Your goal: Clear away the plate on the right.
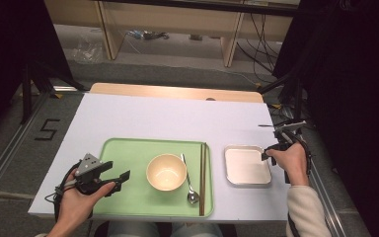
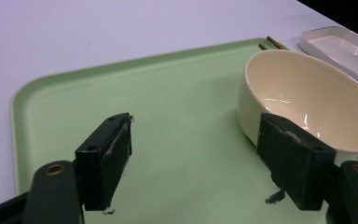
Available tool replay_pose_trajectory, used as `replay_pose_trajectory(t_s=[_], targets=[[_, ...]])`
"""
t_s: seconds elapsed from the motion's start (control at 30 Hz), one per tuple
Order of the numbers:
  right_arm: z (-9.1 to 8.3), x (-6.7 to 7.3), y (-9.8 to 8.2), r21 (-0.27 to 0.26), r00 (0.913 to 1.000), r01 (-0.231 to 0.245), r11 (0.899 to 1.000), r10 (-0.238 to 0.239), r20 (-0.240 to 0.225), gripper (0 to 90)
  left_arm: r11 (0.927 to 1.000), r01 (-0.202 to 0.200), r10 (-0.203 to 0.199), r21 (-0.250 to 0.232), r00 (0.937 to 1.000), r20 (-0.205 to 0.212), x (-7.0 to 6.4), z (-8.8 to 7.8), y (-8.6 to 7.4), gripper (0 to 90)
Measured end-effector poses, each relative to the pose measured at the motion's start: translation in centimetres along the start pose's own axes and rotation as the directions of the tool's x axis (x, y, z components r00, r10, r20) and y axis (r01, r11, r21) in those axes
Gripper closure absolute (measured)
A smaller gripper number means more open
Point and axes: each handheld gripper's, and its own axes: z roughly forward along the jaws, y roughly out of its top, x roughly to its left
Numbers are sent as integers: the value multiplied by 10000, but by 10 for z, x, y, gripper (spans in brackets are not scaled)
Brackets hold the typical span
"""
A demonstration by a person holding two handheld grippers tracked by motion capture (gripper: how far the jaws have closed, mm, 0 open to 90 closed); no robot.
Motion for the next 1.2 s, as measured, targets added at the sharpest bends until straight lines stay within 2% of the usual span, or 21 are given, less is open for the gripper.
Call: replay_pose_trajectory(t_s=[0.07,0.1,0.13,0.17,0.23,0.27,0.3,0.33,0.5,0.57,0.63,0.73,0.8,0.83,0.87,0.93,1.03,1.07,1.1,1.17,1.2], targets=[[0,2,0,186,9990,-427,9989,425,125,590,10000,47,-47,5,10000,-22,0,0,0,263],[2,-3,0,134,9999,137,9998,-138,50,600,10000,77,-77,16,10000,-22,0,0,0,263],[3,-3,0,253,9999,102,9996,-103,22,610,9999,115,-115,17,9999,-12,0,1,-1,263],[5,-7,0,51,9984,570,9984,-570,29,619,9999,120,-119,85,9999,-59,0,1,0,263],[4,-3,-1,504,9996,-207,9985,198,187,639,10000,18,-18,71,10000,-41,0,2,1,265],[5,-4,-1,493,9997,-140,9987,129,224,641,10000,26,-26,67,10000,-34,0,3,1,266],[7,-10,-1,381,9990,437,9983,-440,90,648,10000,24,-24,88,10000,-3,0,3,0,266],[7,-12,-1,251,9989,455,9986,-458,134,652,10000,30,-30,74,10000,38,0,3,0,266],[11,-14,-4,302,9999,32,9995,-36,138,674,9999,41,-42,125,10000,90,2,4,0,268],[11,-11,-3,913,9991,-407,9950,397,128,695,9999,65,-67,133,9999,118,1,4,0,268],[15,-16,-4,721,9993,374,9967,-379,53,715,9999,52,-54,120,9999,109,1,4,0,269],[19,-17,-3,552,9964,826,9951,-815,-211,739,9997,209,-210,86,9997,89,0,5,0,269],[21,-18,-4,642,9962,865,9942,-863,-60,750,9999,70,-72,128,9999,111,0,5,0,269],[20,-15,-4,722,9993,367,9967,-365,-37,758,9999,64,-65,155,9999,121,0,5,0,270],[22,-16,-5,761,9984,569,9955,-569,-30,764,9997,203,-205,131,9997,134,-1,5,0,270],[22,-14,-4,997,9996,208,9948,-188,-207,778,9997,175,-178,154,9997,145,-1,5,0,270],[26,-16,-4,975,9988,476,9941,-459,-194,800,9998,155,-157,144,9998,113,0,5,0,271],[27,-13,-4,1078,9995,182,9940,-154,-271,806,9998,156,-158,151,9998,117,0,5,0,272],[27,-16,-4,999,9975,670,9927,-645,-280,817,9997,170,-172,148,9998,127,0,5,0,272],[27,-15,-4,952,9984,541,9940,-524,-204,828,9998,138,-140,138,9998,122,1,5,0,272],[29,-20,-3,878,9943,1027,9908,-997,-380,848,9998,133,-135,138,9998,124,1,5,0,273]])
